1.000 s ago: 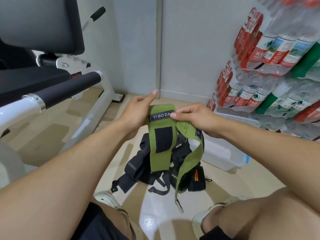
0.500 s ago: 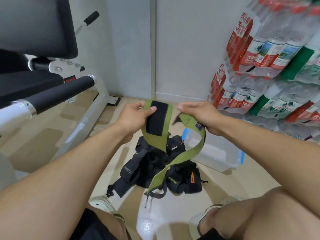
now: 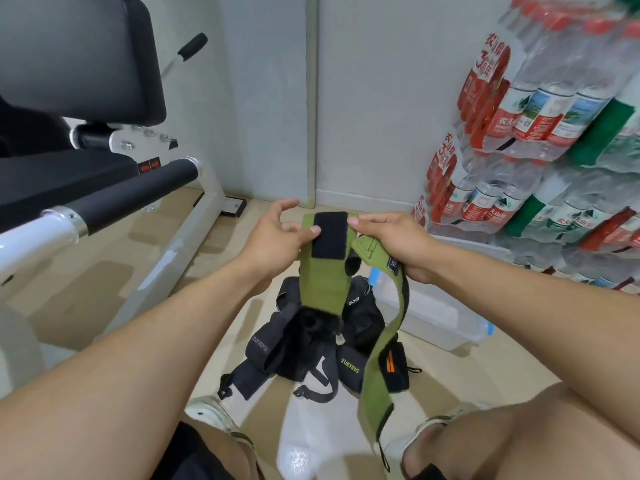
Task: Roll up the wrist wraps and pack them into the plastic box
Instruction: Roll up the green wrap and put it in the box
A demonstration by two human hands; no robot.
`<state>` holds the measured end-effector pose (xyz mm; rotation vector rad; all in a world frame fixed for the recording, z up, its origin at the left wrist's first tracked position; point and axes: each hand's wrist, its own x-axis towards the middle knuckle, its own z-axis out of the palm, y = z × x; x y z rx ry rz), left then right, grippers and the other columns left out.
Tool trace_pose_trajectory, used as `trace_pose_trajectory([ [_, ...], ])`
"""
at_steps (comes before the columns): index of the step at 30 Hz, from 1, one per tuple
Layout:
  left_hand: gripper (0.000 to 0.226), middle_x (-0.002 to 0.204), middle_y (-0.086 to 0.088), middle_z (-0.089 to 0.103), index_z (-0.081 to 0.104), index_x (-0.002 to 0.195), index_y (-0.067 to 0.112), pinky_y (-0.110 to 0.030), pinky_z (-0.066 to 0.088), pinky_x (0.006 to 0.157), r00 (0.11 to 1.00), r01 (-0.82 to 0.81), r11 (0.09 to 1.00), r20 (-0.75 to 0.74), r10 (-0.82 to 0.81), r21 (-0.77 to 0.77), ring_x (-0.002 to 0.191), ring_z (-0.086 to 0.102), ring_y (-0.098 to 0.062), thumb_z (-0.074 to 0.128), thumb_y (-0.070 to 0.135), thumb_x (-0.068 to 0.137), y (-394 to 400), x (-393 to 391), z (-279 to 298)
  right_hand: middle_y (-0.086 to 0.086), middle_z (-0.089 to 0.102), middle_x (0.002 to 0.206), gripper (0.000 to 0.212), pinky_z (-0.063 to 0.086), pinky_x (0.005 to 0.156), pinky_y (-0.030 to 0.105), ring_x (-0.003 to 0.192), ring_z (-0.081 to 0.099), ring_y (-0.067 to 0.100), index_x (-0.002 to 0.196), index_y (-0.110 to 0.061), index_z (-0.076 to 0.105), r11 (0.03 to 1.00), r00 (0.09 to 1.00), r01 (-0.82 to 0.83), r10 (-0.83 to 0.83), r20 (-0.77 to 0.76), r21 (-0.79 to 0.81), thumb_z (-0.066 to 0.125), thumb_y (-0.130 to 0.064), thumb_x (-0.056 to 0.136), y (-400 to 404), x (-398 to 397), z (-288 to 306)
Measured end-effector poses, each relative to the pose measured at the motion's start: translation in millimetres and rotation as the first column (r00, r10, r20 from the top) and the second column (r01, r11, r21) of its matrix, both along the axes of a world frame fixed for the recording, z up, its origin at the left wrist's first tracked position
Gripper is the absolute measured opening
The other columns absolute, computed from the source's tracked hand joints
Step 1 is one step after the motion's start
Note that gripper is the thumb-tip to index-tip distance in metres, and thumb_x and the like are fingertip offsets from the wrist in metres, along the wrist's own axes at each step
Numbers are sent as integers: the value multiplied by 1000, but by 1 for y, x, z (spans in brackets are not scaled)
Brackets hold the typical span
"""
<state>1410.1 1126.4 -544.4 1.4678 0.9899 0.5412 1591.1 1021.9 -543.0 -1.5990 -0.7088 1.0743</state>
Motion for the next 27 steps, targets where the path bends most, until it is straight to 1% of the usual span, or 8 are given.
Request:
trace_pose_trajectory([
  [2,70,86,-1,70,39,151,28,-44,57,97,996,85,996,25,-84,-25,85,71,-17,72,9,92,-1,-1,-5,9,79,102,24,61,73,24,90,77,19,113,-8,76,998,997,62,-61,-55,22,73,-22,94,2,2,-1],
  [5,76,87,-7,63,34,153,34,-35,60,84,987,154,988,53,-155,17,81,68,-18,68,1,94,-6,2,-2,14,78,106,30,63,78,31,97,76,26,118,-7,75,995,984,100,-97,-148,12,73,-24,93,2,1,0],
  [10,66,72,4,50,38,152,37,-26,45,80,995,29,984,86,-45,178,61,49,-7,61,6,99,-6,6,0,14,78,105,28,62,87,36,100,75,29,116,-8,75,992,980,122,-117,-161,22,73,-25,93,4,-1,3],
  [13,58,72,9,53,43,149,39,-25,44,86,993,49,982,101,-68,184,70,56,-4,60,11,101,-5,5,3,16,78,102,28,63,75,34,91,76,29,114,-5,75,987,964,155,-143,-225,38,72,-25,94,4,-8,9],
  [15,58,90,11,67,43,150,37,-16,50,81,986,129,978,84,-144,164,85,66,6,60,11,101,-10,5,5,10,78,80,28,58,56,24,67,75,19,115,-4,73,984,946,177,-164,-280,21,70,-24,96,4,-10,14],
  [17,64,127,0,69,39,151,44,-22,56,89,982,179,971,30,-186,161,118,65,-9,62,12,100,-15,7,2,1,71,58,26,48,42,17,44,65,10,114,-4,71,984,940,179,-173,-294,-6,69,-22,97,1,-10,19],
  [22,73,144,-5,59,35,123,83,-49,45,111,998,47,992,45,-53,119,136,53,-26,64,31,80,-8,7,-4,0,76,71,32,51,48,17,52,68,8,112,-6,74,992,976,123,-128,-178,-39,75,-32,92,-1,-7,16],
  [27,75,150,-20,49,26,153,50,-51,42,113,996,-90,989,30,87,120,143,43,-33,63,18,97,6,1,-7,11,79,99,58,62,81,30,89,77,22,101,-10,75,996,998,-38,42,49,-75,77,-60,72,-4,-5,15],
])
